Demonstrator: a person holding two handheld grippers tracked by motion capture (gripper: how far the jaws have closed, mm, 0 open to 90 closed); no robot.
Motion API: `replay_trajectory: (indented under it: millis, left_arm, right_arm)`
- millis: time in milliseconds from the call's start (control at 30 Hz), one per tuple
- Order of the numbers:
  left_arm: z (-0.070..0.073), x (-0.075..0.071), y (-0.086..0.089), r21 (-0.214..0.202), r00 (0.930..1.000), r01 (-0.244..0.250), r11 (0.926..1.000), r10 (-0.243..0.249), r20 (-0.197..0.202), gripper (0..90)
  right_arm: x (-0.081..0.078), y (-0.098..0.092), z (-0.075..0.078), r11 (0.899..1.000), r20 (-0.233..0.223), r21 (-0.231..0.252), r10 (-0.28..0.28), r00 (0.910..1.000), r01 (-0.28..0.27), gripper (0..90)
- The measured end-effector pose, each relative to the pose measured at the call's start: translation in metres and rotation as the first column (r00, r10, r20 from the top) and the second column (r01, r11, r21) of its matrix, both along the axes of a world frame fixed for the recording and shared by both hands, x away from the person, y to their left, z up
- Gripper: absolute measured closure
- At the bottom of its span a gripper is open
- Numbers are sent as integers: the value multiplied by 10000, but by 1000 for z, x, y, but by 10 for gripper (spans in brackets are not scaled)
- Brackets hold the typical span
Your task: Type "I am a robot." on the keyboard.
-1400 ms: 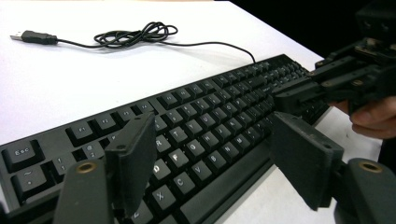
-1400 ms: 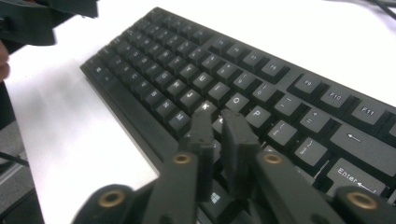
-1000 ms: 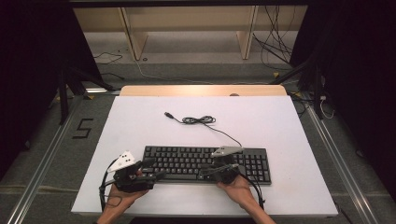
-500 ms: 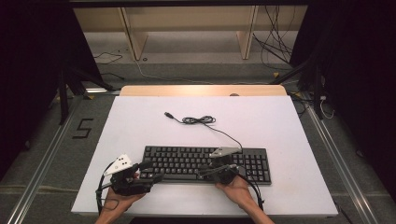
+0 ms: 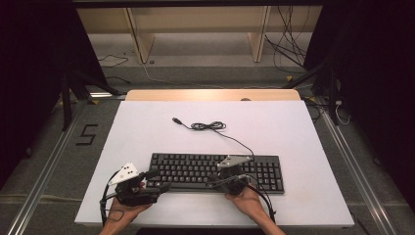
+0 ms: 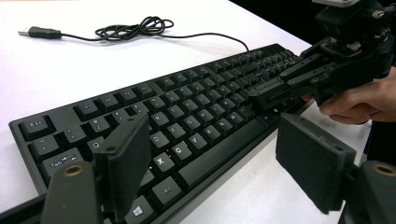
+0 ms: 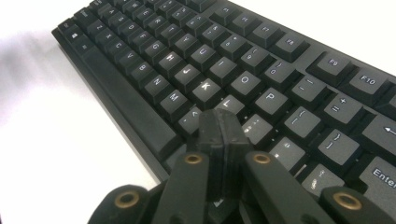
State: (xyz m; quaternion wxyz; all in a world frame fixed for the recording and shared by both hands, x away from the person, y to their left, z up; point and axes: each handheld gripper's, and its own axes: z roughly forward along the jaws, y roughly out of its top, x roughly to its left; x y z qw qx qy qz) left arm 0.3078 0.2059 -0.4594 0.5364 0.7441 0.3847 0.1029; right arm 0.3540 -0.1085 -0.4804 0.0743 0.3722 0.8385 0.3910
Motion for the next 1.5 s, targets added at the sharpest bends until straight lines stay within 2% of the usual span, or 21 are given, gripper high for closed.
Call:
replay_trajectory:
  millis: [167,200,233,433,667,1133,1500]
  left_arm:
    - [0,0,1,54,10000,16,10000,-16,-4,260]
    - [0,1,1,54,10000,12,10000,-12,-10,260]
    - [0,1,1,41,10000,-10,10000,10,-15,260]
    - [1,1,2,36,10000,-45,10000,45,-2,260]
    - [1,1,3,59,10000,-72,10000,72,2,260]
    - [1,2,2,92,10000,-39,10000,39,-42,260]
    - [0,2,2,117,10000,-6,9999,7,-64,260]
  right_arm:
    - [1,-2,1,9998,-155,181,-11,9999,14,900]
    - [1,-4,1,9996,-194,284,38,9998,-32,861]
    - [1,-5,2,9990,-226,447,71,9997,-60,858]
    - [-3,-16,11,9948,7,1018,38,10000,-38,784]
    - [-8,-29,19,9894,175,1449,33,9998,-58,687]
    - [-15,-49,29,9793,435,2022,-124,9990,34,571]
    - [-23,-64,32,9738,567,2267,-315,9979,179,476]
